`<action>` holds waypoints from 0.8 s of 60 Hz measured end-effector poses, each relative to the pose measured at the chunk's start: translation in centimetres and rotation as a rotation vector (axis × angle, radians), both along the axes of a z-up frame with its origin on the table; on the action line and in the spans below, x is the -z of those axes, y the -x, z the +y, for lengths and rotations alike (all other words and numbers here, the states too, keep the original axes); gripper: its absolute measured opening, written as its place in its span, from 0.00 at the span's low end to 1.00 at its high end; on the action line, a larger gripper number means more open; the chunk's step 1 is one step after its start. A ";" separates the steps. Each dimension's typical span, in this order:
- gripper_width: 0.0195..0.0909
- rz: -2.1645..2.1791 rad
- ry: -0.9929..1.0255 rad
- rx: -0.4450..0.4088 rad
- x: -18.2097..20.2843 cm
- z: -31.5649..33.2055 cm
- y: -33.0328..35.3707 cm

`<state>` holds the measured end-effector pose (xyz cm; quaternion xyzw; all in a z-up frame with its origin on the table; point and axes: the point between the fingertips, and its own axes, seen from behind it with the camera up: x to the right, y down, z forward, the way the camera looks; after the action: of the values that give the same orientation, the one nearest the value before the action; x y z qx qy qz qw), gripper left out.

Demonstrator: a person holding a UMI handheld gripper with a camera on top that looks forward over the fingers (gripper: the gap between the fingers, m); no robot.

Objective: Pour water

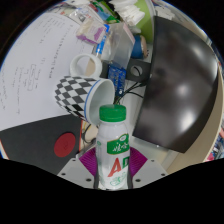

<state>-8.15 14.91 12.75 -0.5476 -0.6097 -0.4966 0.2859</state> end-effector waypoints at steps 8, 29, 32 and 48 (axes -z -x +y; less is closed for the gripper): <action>0.26 0.214 0.024 0.035 -0.2 -0.8 1.4; 0.27 1.241 -0.045 0.228 -5.3 -2.1 1.1; 0.27 1.365 -0.063 0.241 -5.4 -1.8 0.0; 0.26 1.697 -0.061 0.289 -0.8 0.3 -2.4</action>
<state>-5.75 15.25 13.52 -0.7979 -0.1004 0.0328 0.5934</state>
